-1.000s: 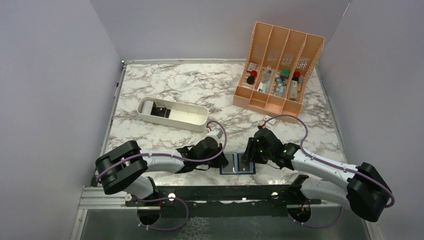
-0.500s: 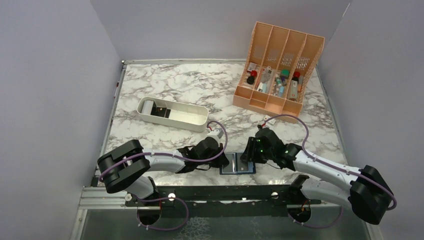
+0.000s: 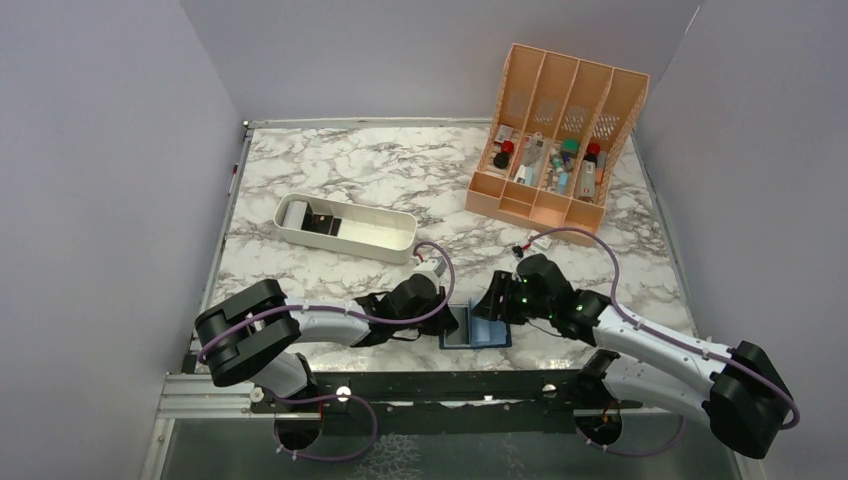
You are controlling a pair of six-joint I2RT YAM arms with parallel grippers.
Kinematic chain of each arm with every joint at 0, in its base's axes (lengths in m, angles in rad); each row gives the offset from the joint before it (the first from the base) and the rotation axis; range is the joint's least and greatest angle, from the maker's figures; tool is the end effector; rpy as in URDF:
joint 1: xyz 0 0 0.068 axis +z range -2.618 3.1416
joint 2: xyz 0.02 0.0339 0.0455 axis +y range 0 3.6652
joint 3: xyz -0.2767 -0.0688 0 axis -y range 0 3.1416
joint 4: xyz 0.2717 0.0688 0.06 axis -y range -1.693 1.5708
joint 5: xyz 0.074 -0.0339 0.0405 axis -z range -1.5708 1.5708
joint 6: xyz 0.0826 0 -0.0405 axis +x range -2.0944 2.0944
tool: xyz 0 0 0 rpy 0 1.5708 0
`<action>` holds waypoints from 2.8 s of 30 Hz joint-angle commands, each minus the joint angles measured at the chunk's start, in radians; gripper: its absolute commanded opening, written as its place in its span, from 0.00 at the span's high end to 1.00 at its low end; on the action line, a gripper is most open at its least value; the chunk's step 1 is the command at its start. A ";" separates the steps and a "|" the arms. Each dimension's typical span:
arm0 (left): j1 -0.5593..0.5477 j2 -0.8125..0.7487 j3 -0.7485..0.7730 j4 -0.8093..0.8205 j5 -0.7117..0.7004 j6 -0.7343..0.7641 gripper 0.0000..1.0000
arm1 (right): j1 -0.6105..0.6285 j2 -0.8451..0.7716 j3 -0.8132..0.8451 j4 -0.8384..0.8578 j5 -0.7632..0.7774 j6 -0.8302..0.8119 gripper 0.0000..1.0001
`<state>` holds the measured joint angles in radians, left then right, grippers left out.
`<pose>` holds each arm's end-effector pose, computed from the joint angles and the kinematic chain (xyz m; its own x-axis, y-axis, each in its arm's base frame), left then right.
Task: Put the credit cards into the card holder
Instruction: Turn over the card slot in the card holder, then pick up the credit card from the storage box.
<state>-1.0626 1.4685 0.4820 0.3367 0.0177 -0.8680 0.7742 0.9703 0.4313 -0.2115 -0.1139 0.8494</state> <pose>0.1527 -0.2771 0.1005 -0.8620 -0.0202 -0.5065 0.3444 0.7098 -0.6145 0.1663 0.1757 0.1474 -0.8882 0.1748 -0.4248 -0.1318 0.7888 0.6003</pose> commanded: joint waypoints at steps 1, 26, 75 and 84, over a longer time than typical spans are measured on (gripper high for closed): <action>-0.004 -0.006 -0.024 -0.010 -0.009 -0.005 0.93 | 0.006 0.002 -0.018 0.062 -0.045 0.017 0.46; 0.001 -0.347 0.044 -0.358 -0.246 0.041 0.75 | 0.007 0.008 0.070 -0.312 0.296 0.020 0.59; 0.937 0.294 0.799 -0.772 -0.480 1.018 0.37 | 0.007 -0.393 0.126 -0.160 -0.034 -0.143 0.32; 0.937 0.398 0.803 -0.764 -0.567 1.043 0.36 | 0.007 -0.435 0.137 -0.188 0.004 -0.136 0.32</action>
<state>-0.1303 1.8286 1.2621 -0.4416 -0.4732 0.1509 0.7761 0.5678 0.5449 -0.3912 -0.1268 0.7071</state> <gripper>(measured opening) 0.638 0.680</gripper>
